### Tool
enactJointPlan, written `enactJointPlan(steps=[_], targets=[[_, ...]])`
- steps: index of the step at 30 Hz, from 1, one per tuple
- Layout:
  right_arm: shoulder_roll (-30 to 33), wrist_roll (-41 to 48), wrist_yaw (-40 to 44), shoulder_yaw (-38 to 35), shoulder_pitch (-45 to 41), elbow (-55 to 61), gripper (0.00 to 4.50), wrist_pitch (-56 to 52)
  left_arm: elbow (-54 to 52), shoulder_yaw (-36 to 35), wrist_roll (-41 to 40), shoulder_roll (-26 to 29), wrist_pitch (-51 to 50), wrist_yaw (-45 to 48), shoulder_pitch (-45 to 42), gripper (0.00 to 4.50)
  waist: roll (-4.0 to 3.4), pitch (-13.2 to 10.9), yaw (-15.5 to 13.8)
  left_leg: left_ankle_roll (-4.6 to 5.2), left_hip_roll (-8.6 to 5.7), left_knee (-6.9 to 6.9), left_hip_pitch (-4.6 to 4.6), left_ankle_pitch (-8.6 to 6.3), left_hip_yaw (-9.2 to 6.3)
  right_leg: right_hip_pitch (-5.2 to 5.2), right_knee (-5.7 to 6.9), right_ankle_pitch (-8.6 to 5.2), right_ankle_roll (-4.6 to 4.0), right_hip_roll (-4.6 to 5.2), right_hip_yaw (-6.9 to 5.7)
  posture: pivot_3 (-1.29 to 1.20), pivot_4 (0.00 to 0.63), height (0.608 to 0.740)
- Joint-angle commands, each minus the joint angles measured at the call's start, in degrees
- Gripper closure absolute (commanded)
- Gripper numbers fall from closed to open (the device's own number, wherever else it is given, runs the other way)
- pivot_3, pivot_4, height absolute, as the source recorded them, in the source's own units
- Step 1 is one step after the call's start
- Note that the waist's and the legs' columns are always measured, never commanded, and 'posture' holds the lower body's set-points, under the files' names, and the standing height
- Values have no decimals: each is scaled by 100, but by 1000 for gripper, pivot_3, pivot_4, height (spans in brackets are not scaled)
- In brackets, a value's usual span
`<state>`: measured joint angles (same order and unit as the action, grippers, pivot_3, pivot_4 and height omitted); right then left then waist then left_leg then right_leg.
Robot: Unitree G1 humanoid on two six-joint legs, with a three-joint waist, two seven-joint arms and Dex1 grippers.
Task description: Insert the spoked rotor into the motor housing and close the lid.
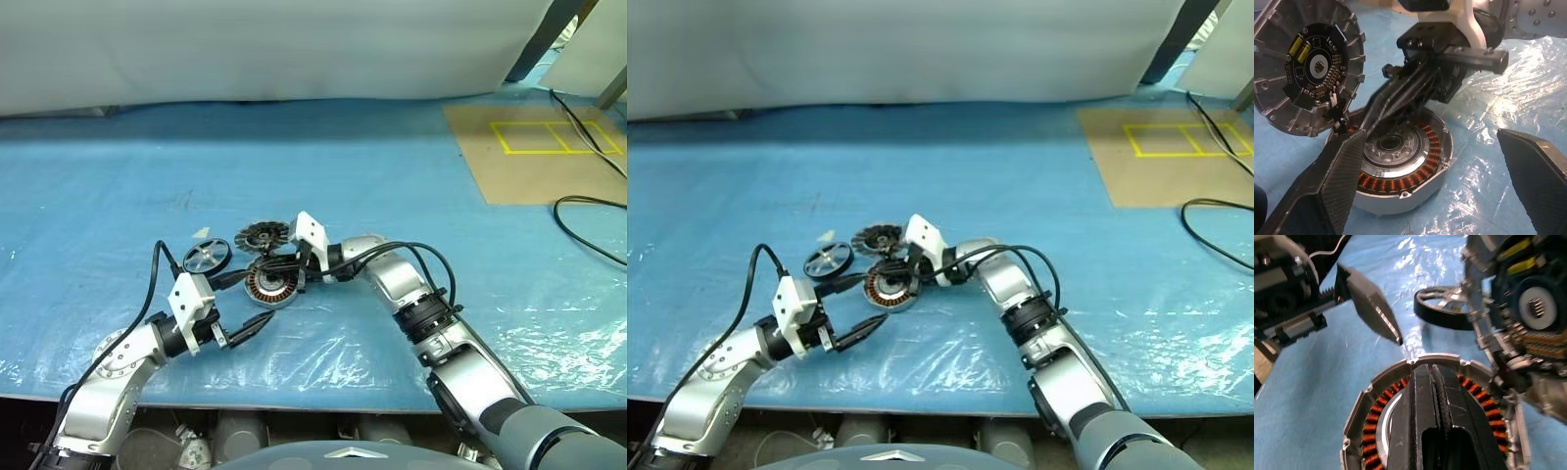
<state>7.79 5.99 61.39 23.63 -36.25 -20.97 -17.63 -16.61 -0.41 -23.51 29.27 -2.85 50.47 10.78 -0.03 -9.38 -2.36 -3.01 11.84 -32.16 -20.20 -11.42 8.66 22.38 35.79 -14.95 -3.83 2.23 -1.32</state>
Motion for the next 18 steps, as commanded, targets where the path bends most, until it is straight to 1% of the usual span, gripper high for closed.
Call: enactJointPlan(steps=[1,3,5,7,10,13,16,18], targets=[[91,-479,-118,349,31,-299,4481,378,-118,-61,-77,0,26,7,32,0,0,0,5,0,0,0,0,0,0,0,0,0,0,1,0,0,150,740],[173,-705,-101,529,59,-531,4481,571,-136,-58,-80,-3,20,1,56,0,0,1,6,0,0,-1,14,0,0,-10,-1,-1,-1,1,2,0,150,740],[296,-1158,-328,790,41,-892,4481,918,-132,-64,-77,-5,20,-9,62,0,-2,3,6,1,0,-1,28,-1,1,-25,0,-2,-1,3,4,0,150,740],[249,-1156,-434,722,-4,-1076,4481,897,-131,-69,-80,-7,18,-14,64,0,-9,8,3,1,0,-1,43,-2,2,-49,0,-3,-1,4,5,0,150,740],[10,-340,-158,109,-140,-955,4481,191,-140,-56,-84,-6,14,-5,69,0,-13,8,-3,23,-3,-1,91,-15,3,-88,0,-4,1,10,8,0,150,740],[-64,269,137,-323,-198,-593,4481,-485,-146,-45,-91,-11,11,1,68,0,-15,7,-12,24,-4,-1,99,-15,2,-96,-1,-4,1,10,9,0,150,740],[-27,1001,443,-731,-201,171,4481,-1255,-139,-42,-120,-11,-4,22,46,0,-15,5,-32,24,-1,-1,74,-14,2,-77,-5,-4,-1,8,7,0,150,740],[25,1381,557,-892,-198,592,4481,-1772,-107,-70,-145,-9,-9,28,12,0,-13,5,-27,8,-2,-6,14,0,2,-16,-5,-1,-1,7,6,0,150,740]])
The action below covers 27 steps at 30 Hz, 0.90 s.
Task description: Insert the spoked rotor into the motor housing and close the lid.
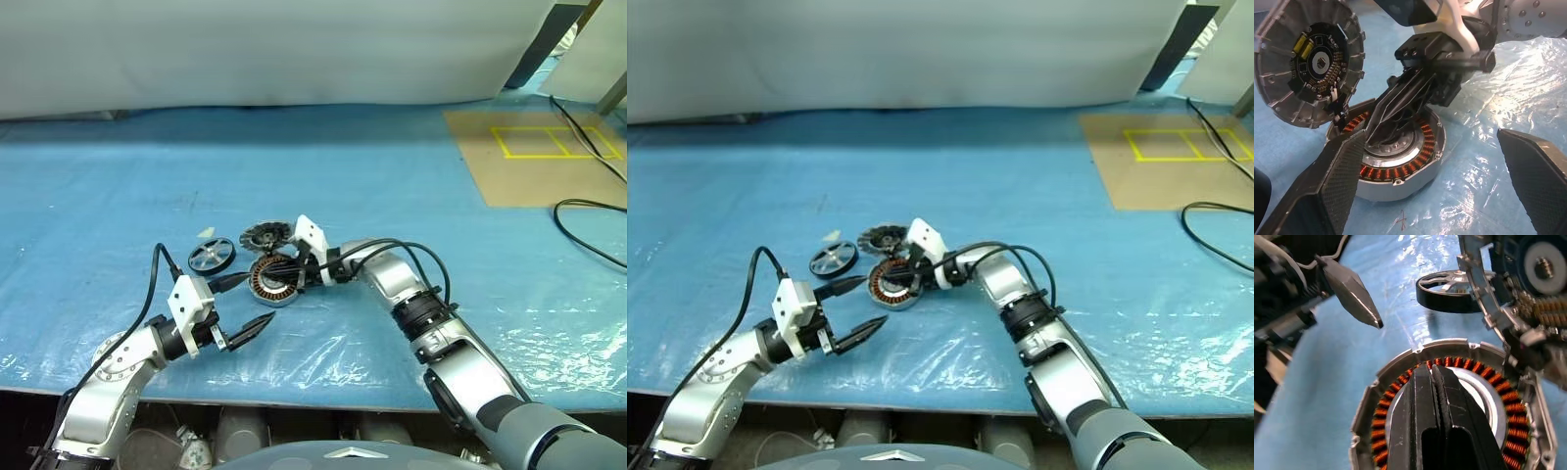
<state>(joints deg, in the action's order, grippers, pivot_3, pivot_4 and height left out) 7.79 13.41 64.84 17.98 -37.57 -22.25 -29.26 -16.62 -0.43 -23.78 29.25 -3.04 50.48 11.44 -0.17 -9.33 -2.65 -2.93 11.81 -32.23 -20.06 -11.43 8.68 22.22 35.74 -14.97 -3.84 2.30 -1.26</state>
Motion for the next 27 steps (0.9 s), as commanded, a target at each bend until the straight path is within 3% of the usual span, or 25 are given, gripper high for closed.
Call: enactJointPlan(steps=[1,5,10,14,18,23,27], targets=[[69,722,252,-321,-33,907,4481,-742,-92,-92,-137,-12,8,20,-69,0,2,0,3,10,0,0,-25,12,-1,20,2,4,4,-2,-1,0,150,740],[89,697,75,-212,95,1164,4481,-796,-58,-148,-179,-4,-6,2,-94,0,3,1,19,12,1,7,-39,14,-3,35,6,17,25,-16,-15,0,150,740],[113,-119,-434,284,101,569,4481,-29,-25,-196,-172,13,7,-37,-109,0,3,1,25,-12,1,8,-52,-1,-3,49,4,17,25,-12,-16,0,150,740],[250,-562,-383,725,238,397,4481,422,-20,-242,-170,6,-25,-112,-99,0,3,0,25,-12,2,3,-51,-1,-3,46,2,13,20,-5,-13,0,150,740],[439,-838,-291,948,246,204,4481,797,71,-438,-224,-11,-72,-233,-131,0,4,0,25,-12,2,4,0,-1,-2,1,0,1,1,-5,-9,0,150,740],[267,50,-168,158,66,660,4481,306,265,-959,-479,53,-154,-370,-284,0,8,-3,21,-8,1,-1,2,0,-2,-3,1,0,1,-4,-6,0,150,740],[478,510,81,-159,-12,1359,4481,-155,528,-1466,-708,255,-325,-368,-463,0,11,-4,9,-7,1,-1,-8,2,-3,5,1,1,1,-7,-7,0,150,740]])
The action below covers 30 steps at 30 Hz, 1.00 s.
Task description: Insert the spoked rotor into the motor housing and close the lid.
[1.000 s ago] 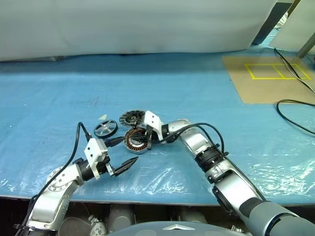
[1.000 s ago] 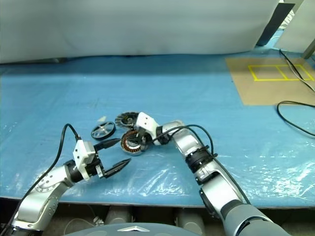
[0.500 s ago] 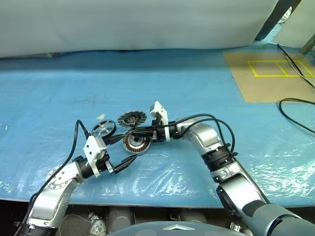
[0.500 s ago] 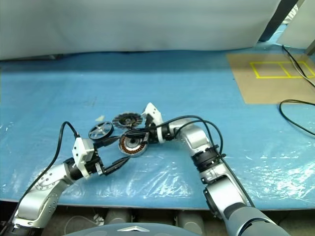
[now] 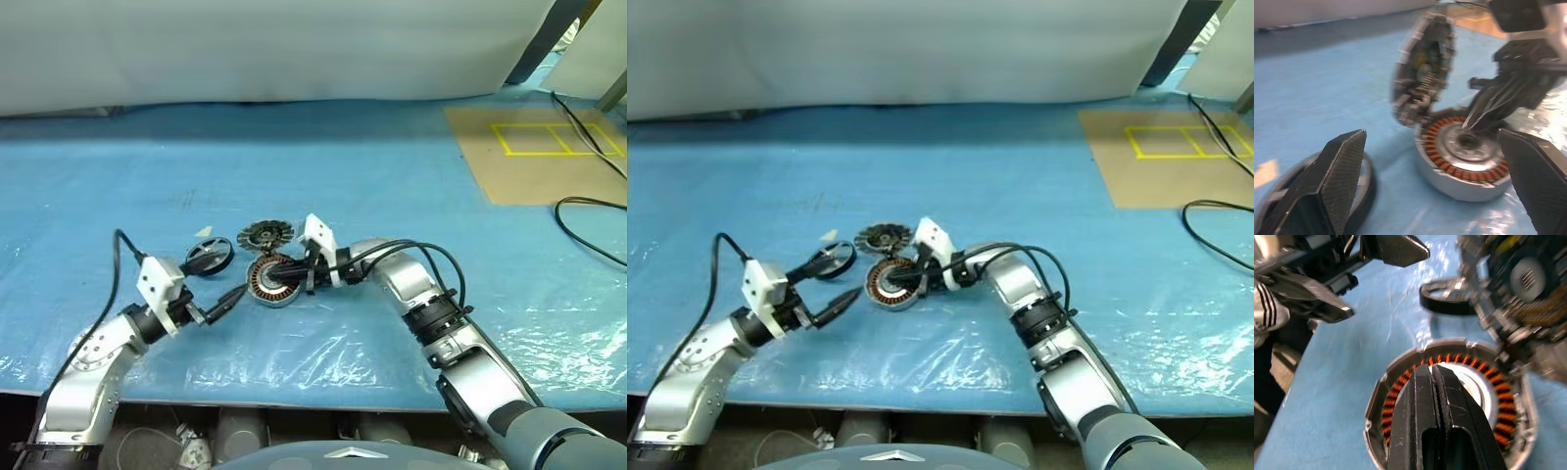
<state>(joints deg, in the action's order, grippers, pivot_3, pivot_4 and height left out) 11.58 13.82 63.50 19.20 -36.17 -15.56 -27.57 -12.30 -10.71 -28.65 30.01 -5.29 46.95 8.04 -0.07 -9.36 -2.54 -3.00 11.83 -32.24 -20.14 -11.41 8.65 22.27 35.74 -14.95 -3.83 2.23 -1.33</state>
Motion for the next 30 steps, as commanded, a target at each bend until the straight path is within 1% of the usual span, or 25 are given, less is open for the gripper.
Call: enactJointPlan(steps=[1,3,5,8,11,12,14,16,18,19,23,25,27,30], targets=[[195,566,251,-358,-163,854,4481,-466,188,-540,-262,270,-166,22,-189,0,2,-1,-3,0,0,0,-3,0,0,2,0,0,0,-2,-1,0,150,740],[413,682,284,-462,-144,1101,4481,-645,389,-661,-284,466,-260,125,-356,0,2,-1,-8,0,-2,1,-5,0,0,4,0,13,22,-4,-3,0,150,740],[606,718,271,-519,-87,1252,4481,-727,560,-704,-285,654,-364,244,-568,0,5,0,-19,-1,-3,3,-6,0,-1,4,-1,14,23,-4,-4,0,150,740],[909,658,148,-602,98,1375,4481,-801,950,-580,-163,1202,-601,645,-1199,0,11,-2,-62,-1,-3,3,-5,0,-1,4,-2,13,22,-3,-4,0,150,740],[1079,641,1,-655,252,1413,4481,-874,1393,-180,179,1806,-830,1144,-1782,0,13,-2,-125,-1,-4,1,-4,0,-1,4,-1,11,19,-6,-7,0,150,740],[1122,624,-68,-666,321,1421,4481,-882,1609,33,273,2013,-880,1489,-2032,0,11,-2,-127,-1,-5,1,-4,0,0,5,-2,11,18,-4,-4,0,150,740],[1197,591,-188,-672,461,1461,4481,-875,2151,457,496,2266,-845,2122,-2662,0,10,-3,-135,-1,-6,3,1,0,4,7,-3,11,20,0,7,0,150,740],[1241,581,-300,-670,588,1541,4481,-888,2821,933,806,2406,-777,2773,-3378,0,10,-3,-150,-2,-9,4,-2,1,4,9,-1,14,24,-1,6,0,150,740],[1269,607,-402,-676,719,1675,4481,-921,3603,1426,1271,2388,-608,3242,-4112,0,10,-3,-161,-3,-11,4,-5,2,4,11,3,14,24,-2,2,0,150,740],[1272,585,-502,-685,803,1728,4481,-917,4047,1676,1519,2258,-475,3408,-4532,0,10,-3,-165,-3,-13,4,-8,2,4,12,3,15,24,-3,0,0,150,740],[1281,564,-780,-708,1025,1923,4481,-936,5138,2140,2022,1933,-211,3868,-5464,0,11,-3,-187,-5,-17,6,-13,2,0,10,0,16,27,2,-2,0,150,740],[1318,556,-946,-768,1177,2038,4481,-953,5731,2379,2416,1736,31,3867,-5907,0,11,-3,-183,-6,-19,5,-16,1,-2,11,-1,18,30,4,-2,0,150,740],[1359,531,-1076,-790,1303,2113,4481,-956,6141,2523,2677,1587,215,3878,-6171,0,12,-3,-191,-6,-22,5,-27,1,-8,16,0,18,30,1,-10,0,150,740],[1402,572,-1214,-814,1482,2281,4481,-1018,6413,2722,2998,1516,479,4087,-6303,0,12,-4,-177,-8,-21,5,-44,0,-12,20,-2,18,30,-1,-15,0,150,740]])
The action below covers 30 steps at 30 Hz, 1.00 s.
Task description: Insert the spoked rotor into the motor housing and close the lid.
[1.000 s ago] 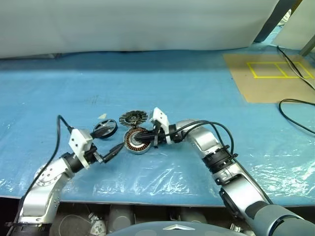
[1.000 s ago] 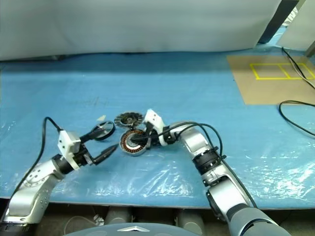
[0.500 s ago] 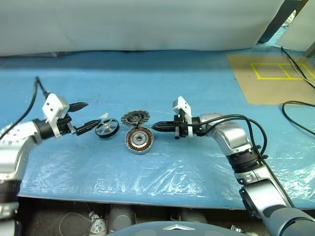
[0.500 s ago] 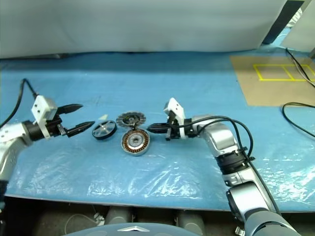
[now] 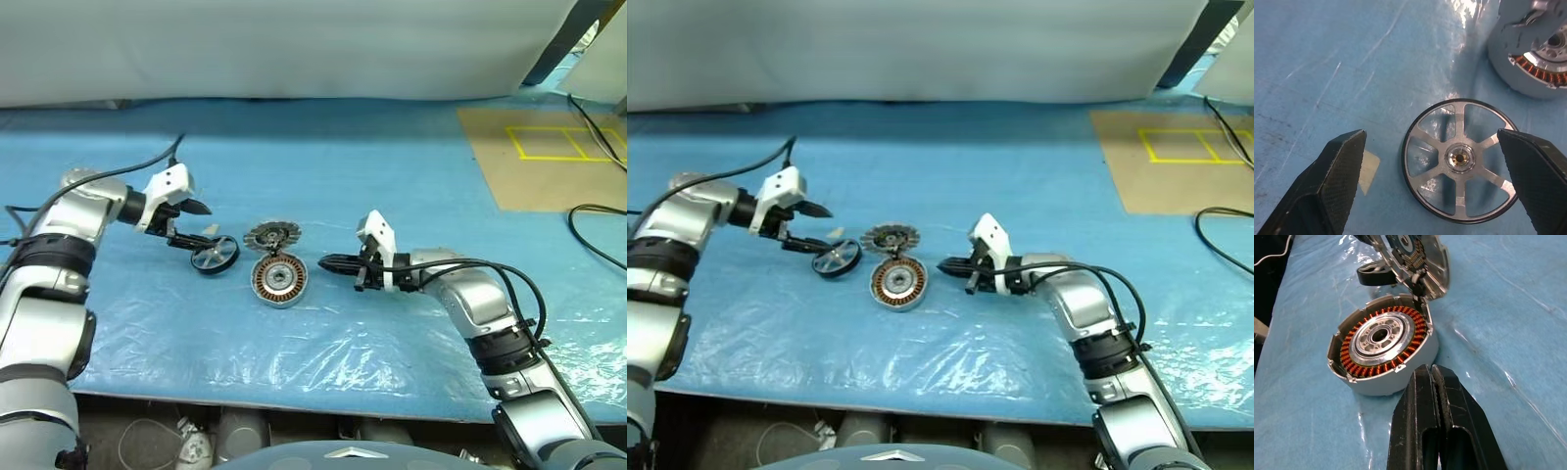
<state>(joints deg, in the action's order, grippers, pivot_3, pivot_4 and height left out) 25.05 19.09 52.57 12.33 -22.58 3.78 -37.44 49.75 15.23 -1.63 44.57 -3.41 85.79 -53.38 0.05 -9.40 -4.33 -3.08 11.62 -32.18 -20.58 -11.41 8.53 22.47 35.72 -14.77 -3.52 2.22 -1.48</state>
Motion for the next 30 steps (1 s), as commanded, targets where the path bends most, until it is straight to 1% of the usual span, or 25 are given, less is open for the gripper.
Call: enactJointPlan(steps=[1,8,22,25,28,30], targets=[[69,58,-162,-138,186,398,4481,-45,260,179,395,51,372,240,-183,0,0,0,4,-1,0,0,-5,-1,-1,1,-2,0,1,0,0,0,150,740],[85,14,-352,-54,403,531,4481,-45,204,67,477,-156,324,442,-205,0,1,-1,-48,-3,1,-4,-18,-2,-8,11,-1,6,9,2,-11,0,150,740],[108,-229,-380,134,340,328,4481,149,36,13,554,-329,293,178,148,0,1,-1,-112,-2,3,-7,-19,-1,-8,11,2,7,10,6,-10,0,150,740],[97,-257,-383,142,351,276,4500,183,-104,10,509,-322,231,250,228,614,1,-1,-112,-2,4,-8,-18,-1,-8,10,2,7,11,7,-10,0,150,740],[72,-268,-392,158,368,264,4500,179,-230,-2,485,-311,192,296,311,1601,1,-1,-113,-2,5,-8,-19,-1,-8,12,2,7,11,6,-10,0,150,740],[55,-277,-388,160,375,263,4500,171,-273,-17,542,-291,250,147,332,2253,1,-1,-116,-2,5,-8,-21,-1,-8,13,2,7,10,6,-11,0,150,740]])
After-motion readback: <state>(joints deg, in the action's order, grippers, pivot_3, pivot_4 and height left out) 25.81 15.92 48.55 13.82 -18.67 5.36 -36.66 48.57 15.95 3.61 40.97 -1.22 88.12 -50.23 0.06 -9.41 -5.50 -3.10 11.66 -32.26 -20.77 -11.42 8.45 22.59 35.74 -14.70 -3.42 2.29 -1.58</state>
